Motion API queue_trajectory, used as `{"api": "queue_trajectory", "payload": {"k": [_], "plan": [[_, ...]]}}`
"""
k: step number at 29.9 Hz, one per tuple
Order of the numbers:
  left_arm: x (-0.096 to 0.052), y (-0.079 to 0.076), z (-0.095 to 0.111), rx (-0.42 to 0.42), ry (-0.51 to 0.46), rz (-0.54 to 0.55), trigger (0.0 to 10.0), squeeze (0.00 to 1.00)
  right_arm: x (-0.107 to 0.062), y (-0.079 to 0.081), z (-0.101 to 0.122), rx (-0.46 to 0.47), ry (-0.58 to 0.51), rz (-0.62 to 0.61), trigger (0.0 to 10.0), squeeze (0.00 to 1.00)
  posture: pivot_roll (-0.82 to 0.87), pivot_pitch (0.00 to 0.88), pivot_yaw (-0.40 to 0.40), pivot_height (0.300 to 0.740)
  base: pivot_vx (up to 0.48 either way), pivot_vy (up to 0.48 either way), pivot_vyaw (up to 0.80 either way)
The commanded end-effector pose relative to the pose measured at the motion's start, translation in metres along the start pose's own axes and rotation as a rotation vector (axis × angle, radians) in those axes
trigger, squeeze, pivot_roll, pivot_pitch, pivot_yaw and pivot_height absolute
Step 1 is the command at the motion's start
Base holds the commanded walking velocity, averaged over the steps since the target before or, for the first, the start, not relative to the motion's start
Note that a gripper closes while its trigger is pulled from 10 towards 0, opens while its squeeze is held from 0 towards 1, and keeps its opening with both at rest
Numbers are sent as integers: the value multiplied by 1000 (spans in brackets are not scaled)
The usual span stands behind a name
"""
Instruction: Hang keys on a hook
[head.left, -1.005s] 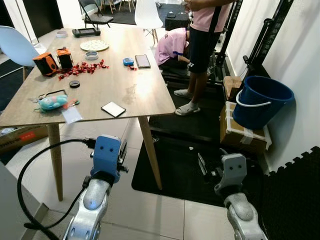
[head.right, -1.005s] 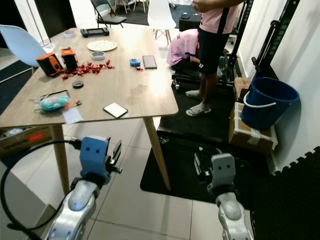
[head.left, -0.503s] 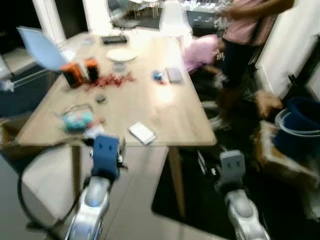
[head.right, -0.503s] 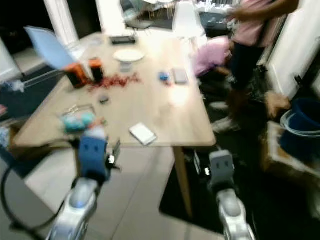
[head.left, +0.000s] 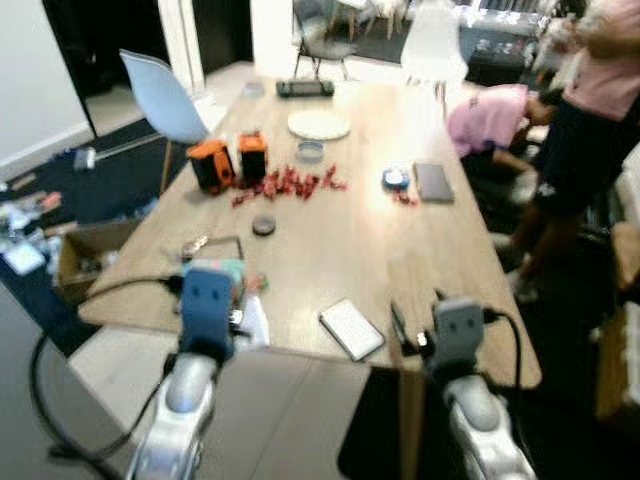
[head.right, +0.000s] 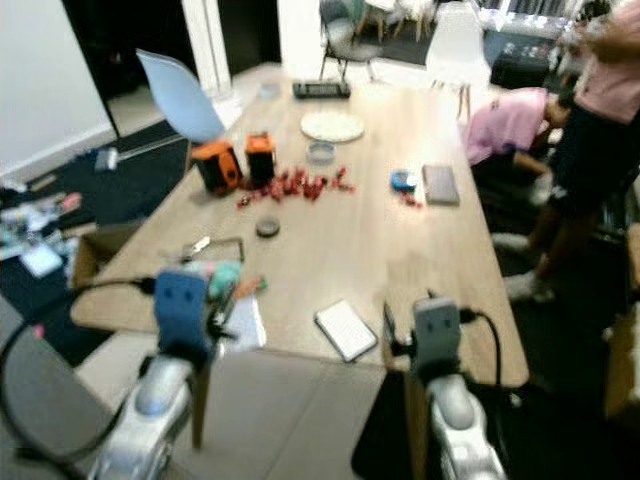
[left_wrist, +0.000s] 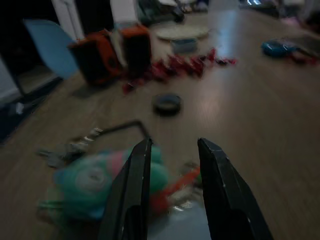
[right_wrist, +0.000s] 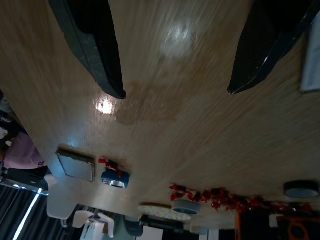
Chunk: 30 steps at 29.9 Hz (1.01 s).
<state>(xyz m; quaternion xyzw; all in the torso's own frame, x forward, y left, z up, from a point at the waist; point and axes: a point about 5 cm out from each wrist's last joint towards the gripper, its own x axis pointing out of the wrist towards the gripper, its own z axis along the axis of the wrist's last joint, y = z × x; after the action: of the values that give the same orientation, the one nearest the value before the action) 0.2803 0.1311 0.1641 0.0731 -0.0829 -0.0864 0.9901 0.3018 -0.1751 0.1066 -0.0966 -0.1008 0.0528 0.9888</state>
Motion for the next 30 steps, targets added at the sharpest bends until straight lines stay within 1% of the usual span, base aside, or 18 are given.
{"api": "queue_trajectory", "payload": {"k": [1, 2, 6, 7, 8, 9, 10, 11, 13, 15, 18, 19, 22, 23, 25, 27, 29, 30], "plan": [[-5, 0, -4, -15, 56, -41, 10000, 0, -4, 5, -5, 11, 24, 14, 10000, 0, 129, 117, -18, 740, 0, 0, 0], [-5, 0, -4, -15, 56, -41, 10000, 0, -4, 5, -5, 11, 24, 14, 10000, 0, 129, 117, -18, 740, 0, 0, 0], [-7, -7, 5, 5, 72, -142, 10000, 0, -5, 4, -4, 10, 25, 16, 10000, 0, 131, 123, -16, 740, 0, 0, 0], [-7, -7, 5, 5, 72, -142, 10000, 0, -5, 4, -4, 10, 25, 16, 10000, 0, 131, 123, -16, 740, 0, 0, 0], [-9, -10, 7, 40, 94, -192, 10000, 0, -5, 4, -4, 10, 25, 16, 10000, 0, 131, 123, -16, 740, 0, 0, 0], [-9, -10, 7, 40, 94, -192, 10000, 0, -5, 4, -4, 10, 25, 16, 10000, 0, 131, 123, -16, 740, 0, 0, 0], [-12, -13, 9, 51, 111, -250, 10000, 0, -5, 5, -4, 10, 25, 17, 10000, 0, 134, 125, -15, 740, 0, 0, 0], [-12, -13, 9, 51, 111, -250, 10000, 0, -5, 5, -4, 10, 25, 17, 10000, 0, 134, 125, -15, 740, 0, 0, 0], [-17, -18, 15, 70, 141, -350, 10000, 0, -6, 5, -4, 12, 26, 19, 10000, 0, 137, 127, -14, 740, 0, 0, 0], [-17, -20, 20, 75, 150, -380, 10000, 0, -7, 6, -5, 11, 34, 25, 10000, 0, 139, 130, -13, 740, 0, 0, 0], [-15, -21, 21, 83, 159, -370, 10000, 0, -7, 6, -5, 7, 38, 29, 10000, 0, 140, 129, -13, 740, 0, 0, 0], [-11, -21, 20, 93, 177, -342, 10000, 0, -7, 6, -6, 3, 41, 32, 10000, 0, 140, 132, -11, 740, 0, 0, 0], [-4, -26, 11, 180, 229, -313, 10000, 0, -5, 7, -5, -1, 40, 36, 10000, 0, 135, 132, -11, 740, 0, 0, 0], [-4, -26, 11, 180, 229, -313, 10000, 0, -5, 7, -5, -1, 40, 36, 10000, 0, 135, 132, -11, 740, 0, 0, 0], [-1, -29, 2, 219, 268, -305, 10000, 0, -3, 8, -3, 0, 33, 40, 10000, 0, 135, 132, -11, 740, 0, 0, 0], [-1, -29, 2, 219, 268, -305, 10000, 0, -3, 8, -3, 0, 33, 40, 10000, 0, 135, 132, -11, 740, 0, 0, 0], [9, -34, -10, 242, 314, -270, 10000, 0, 0, 10, -2, 2, 30, 46, 10000, 0, 135, 135, -15, 740, 0, 0, 0], [9, -34, -10, 242, 314, -270, 10000, 0, 0, 10, -2, 2, 30, 46, 10000, 0, 135, 135, -15, 740, 0, 0, 0]]}}
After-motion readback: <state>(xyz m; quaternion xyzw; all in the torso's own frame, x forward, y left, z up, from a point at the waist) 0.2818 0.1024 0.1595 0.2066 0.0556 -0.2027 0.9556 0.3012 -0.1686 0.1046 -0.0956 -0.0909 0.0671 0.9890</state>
